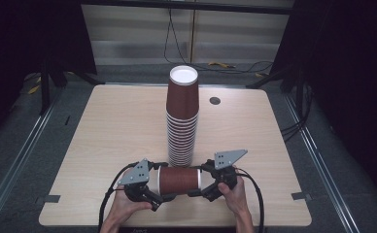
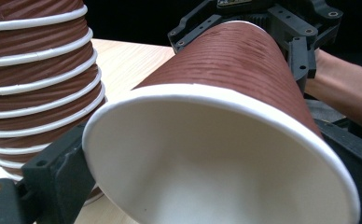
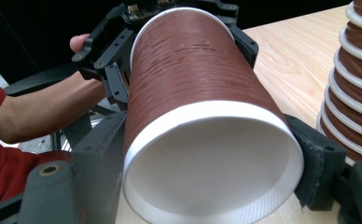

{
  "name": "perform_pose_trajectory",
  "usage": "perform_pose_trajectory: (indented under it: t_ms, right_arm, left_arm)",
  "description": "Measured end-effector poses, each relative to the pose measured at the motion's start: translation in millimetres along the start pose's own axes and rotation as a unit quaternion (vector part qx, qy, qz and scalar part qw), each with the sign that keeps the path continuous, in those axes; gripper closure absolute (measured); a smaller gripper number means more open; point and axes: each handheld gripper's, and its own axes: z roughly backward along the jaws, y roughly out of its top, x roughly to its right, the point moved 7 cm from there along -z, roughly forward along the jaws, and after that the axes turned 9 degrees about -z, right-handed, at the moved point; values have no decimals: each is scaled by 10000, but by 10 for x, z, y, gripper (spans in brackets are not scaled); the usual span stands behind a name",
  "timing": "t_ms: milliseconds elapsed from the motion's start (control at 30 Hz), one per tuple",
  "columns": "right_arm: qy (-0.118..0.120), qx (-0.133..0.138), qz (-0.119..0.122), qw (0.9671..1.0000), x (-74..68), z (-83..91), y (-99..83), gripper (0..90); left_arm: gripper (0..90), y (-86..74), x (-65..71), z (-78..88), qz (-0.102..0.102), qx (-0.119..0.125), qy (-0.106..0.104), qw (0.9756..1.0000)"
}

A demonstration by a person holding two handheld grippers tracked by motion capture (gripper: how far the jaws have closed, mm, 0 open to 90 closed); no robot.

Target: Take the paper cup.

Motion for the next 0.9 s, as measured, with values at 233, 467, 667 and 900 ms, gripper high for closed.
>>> perform_pose_trajectory:
  t_ms: [233, 467, 667, 900]
  right_arm:
    - [-111, -50, 55, 9999, 24, -34, -23, 209]
    - [-262, -34, 48, 9996, 49, -32, -40, 157]
    - [-441, 49, 43, 9990, 69, -4, -61, 138]
    - [-693, 310, 68, 9971, 93, 71, -62, 135]
  left_arm:
    - [38, -3, -25, 43, -28, -78, 101, 9999]
    - [39, 32, -26, 62, -113, -304, 161, 9993]
    - [38, 17, -50, 57, -122, -629, 268, 9976]
    - [38, -18, -103, 101, 54, -830, 441, 9956]
